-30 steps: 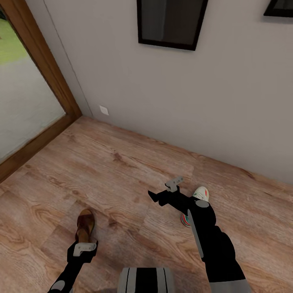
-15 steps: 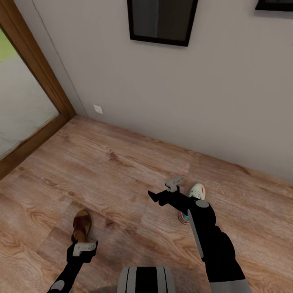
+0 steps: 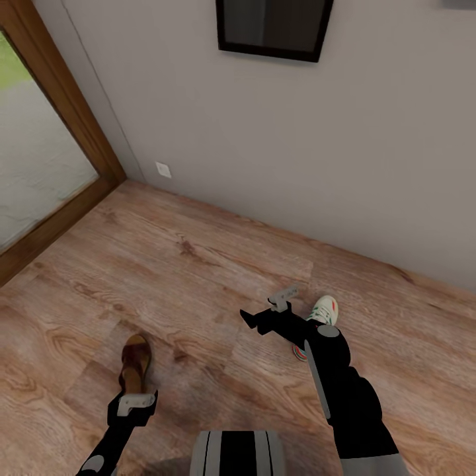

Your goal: Pick up the two gym shoes and the two sandals from the corridor floor and place them onto the hallstand (shoe rack) in the corridor, making sure they are on the rack and not on the floor. Arrange them so the two gym shoes are next to each other and the two sandals are next to each other.

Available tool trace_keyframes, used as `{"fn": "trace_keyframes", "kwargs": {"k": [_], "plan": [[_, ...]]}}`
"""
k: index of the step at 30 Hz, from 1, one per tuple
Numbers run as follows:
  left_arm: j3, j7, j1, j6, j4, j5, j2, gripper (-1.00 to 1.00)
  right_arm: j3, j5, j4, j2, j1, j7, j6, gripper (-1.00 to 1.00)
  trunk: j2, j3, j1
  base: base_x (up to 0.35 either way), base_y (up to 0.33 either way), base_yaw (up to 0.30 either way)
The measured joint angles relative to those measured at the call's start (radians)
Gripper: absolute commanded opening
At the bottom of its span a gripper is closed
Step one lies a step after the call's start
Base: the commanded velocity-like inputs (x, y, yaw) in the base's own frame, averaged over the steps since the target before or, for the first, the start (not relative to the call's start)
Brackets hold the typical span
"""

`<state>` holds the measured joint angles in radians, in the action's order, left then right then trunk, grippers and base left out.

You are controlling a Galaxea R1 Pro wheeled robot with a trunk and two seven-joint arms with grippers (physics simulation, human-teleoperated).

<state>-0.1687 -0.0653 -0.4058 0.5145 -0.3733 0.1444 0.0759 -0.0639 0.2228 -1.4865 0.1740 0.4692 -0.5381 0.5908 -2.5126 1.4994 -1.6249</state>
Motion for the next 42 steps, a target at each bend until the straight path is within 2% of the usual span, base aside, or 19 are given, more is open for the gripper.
{"fn": "trace_keyframes", "kwargs": {"k": [22,28,30,42], "plan": [[-0.001,0.0,0.0,0.001,0.0,0.0,0.0,1.0,0.001,0.0,0.0,0.0,0.0,0.0,0.0,1.0,0.0,0.024,0.0,0.0,0.0,0.163],[-0.003,0.0,-0.001,0.0,-0.005,0.0,0.0,1.0,0.001,0.0,0.0,0.0,0.0,-0.001,0.0,1.0,-0.001,0.049,-0.003,0.0,0.0,0.182],[-0.002,0.0,0.0,0.0,-0.018,0.0,0.0,1.0,0.001,0.0,-0.001,0.0,0.0,-0.001,0.0,1.0,-0.002,0.057,-0.004,0.0,0.0,0.175],[-0.005,0.005,0.0,-0.004,-0.149,-0.007,-0.001,1.0,0.003,0.0,-0.002,0.0,0.0,0.0,0.001,1.0,-0.002,0.066,-0.004,0.0,0.0,0.025]]}}
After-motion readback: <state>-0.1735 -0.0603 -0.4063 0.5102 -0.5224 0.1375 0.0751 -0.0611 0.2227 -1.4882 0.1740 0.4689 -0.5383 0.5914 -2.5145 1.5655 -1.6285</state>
